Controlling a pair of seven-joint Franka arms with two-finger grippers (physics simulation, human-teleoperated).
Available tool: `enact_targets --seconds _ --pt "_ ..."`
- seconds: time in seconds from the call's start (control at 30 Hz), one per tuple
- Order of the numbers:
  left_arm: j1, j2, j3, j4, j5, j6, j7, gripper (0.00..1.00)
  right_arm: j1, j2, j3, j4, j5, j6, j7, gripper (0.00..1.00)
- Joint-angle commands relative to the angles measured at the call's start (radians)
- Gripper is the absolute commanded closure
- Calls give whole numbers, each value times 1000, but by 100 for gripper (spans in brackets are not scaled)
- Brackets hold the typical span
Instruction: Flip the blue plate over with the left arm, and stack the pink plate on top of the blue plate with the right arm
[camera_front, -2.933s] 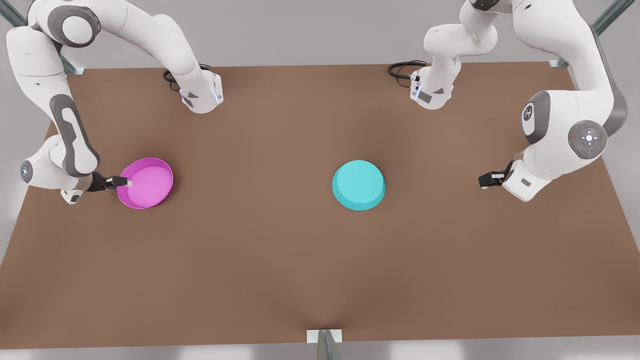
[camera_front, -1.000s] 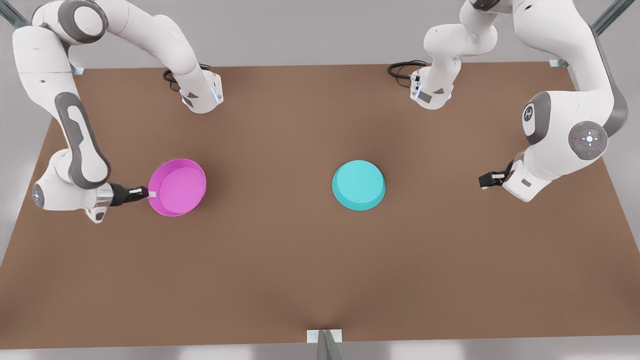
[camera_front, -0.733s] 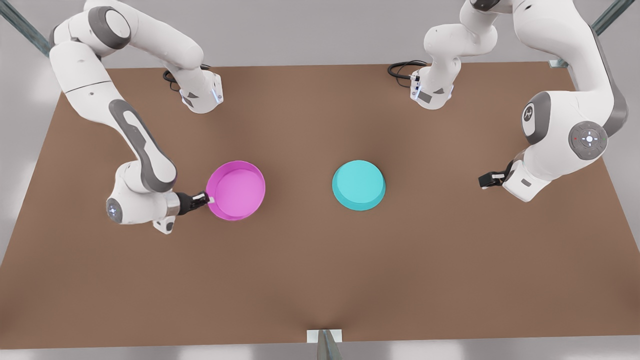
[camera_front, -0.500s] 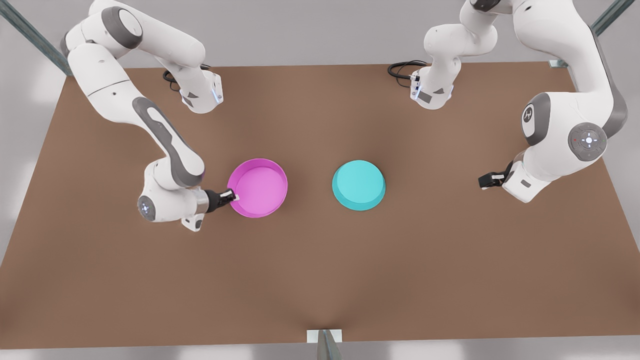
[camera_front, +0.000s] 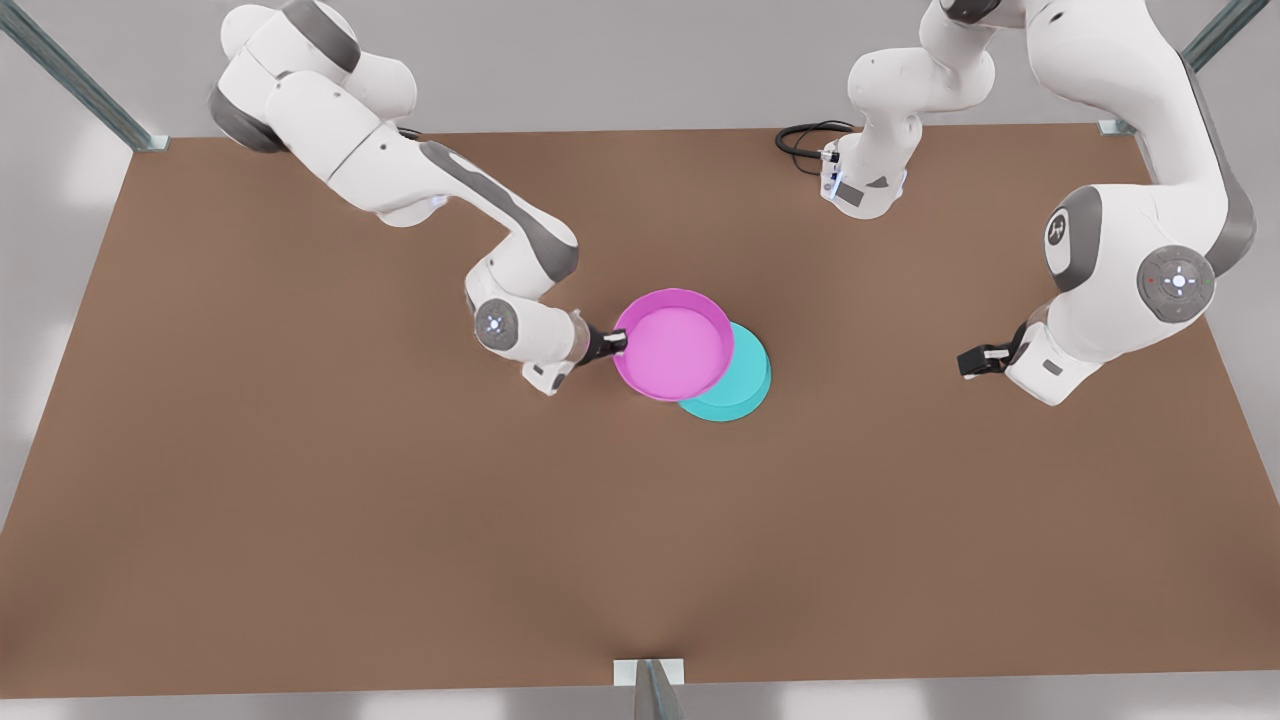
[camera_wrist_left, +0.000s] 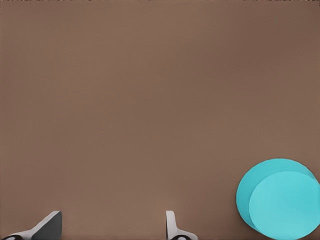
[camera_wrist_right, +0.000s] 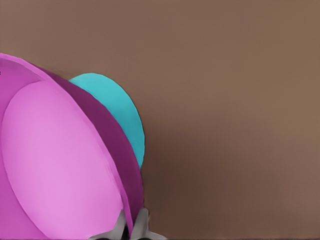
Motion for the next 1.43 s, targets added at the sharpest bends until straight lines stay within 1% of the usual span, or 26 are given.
enact_targets --seconds 0.0,0.17,0.27,0.3,0.33,0.4,0.43,0.6,0.7,0.73,0.77,0.8,0.93,0.97,1.0,1.03,1.07,1.1,1.13,1.17,1.2,1.23,1.27,1.33,1.4 --pt "1 -1 1 -1 0 0 0 0 13 3 -2 13 6 1 11 79" --pt "1 1 1 -1 0 1 0 0 191 36 -103 101 4 3 100 79" --pt "1 1 1 -1 0 0 0 0 206 79 -105 145 3 4 101 79" --pt "1 1 1 0 0 0 0 0 235 90 -131 163 4 4 106 79" --pt "1 1 1 0 0 0 0 0 295 105 -176 197 4 4 126 79" --pt "1 1 1 -1 0 0 -2 0 352 156 -215 251 4 13 126 79" --pt "1 1 1 -2 0 0 -2 0 369 164 -229 251 4 35 126 79" --pt "1 1 1 -2 0 1 -2 0 370 197 -229 251 1 59 123 79" --pt "1 1 1 -2 0 0 -2 0 370 204 -246 248 1 59 114 79" --pt "1 1 0 -2 0 0 0 0 370 205 -248 248 1 59 114 48" --pt "1 1 1 -2 0 0 0 0 370 207 -248 248 1 59 120 15" --pt "0 1 1 -2 0 0 -2 0 370 207 -248 248 1 65 120 0" --pt "1 1 1 -2 0 0 -2 0 367 202 -248 249 1 79 112 0" --pt "1 1 1 -2 0 0 -2 0 354 193 -248 251 0 69 114 0" --pt "1 1 0 0 0 0 -2 0 312 152 -245 253 -57 12 114 0" --pt "1 1 1 0 0 0 -2 0 279 46 -246 271 -167 -112 112 0" --pt "1 1 1 0 0 0 -2 0 194 9 -241 444 -238 -428 106 0" --pt "1 1 1 -2 0 0 -2 0 93 9 -238 579 -238 -619 69 0" --pt "1 1 1 -1 0 0 -2 0 -6 9 -234 616 -209 -697 37 0" --pt "1 1 1 0 0 0 -2 0 -100 -29 -254 642 -207 -744 -155 0" --pt "1 1 1 -1 0 0 -2 0 -72 -92 -533 599 -197 -751 -385 0" --pt "1 1 1 -2 0 0 -2 0 -21 -158 -734 509 -181 -763 -426 0" --pt "1 1 1 -2 0 0 -2 0 -45 -289 -735 345 -181 -754 -410 0" --pt "0 1 1 -2 0 0 -2 0 -62 -292 -732 377 -180 -769 -419 0" --pt "1 1 1 -2 0 0 -2 0 -42 -292 -728 387 -209 -794 -414 0"
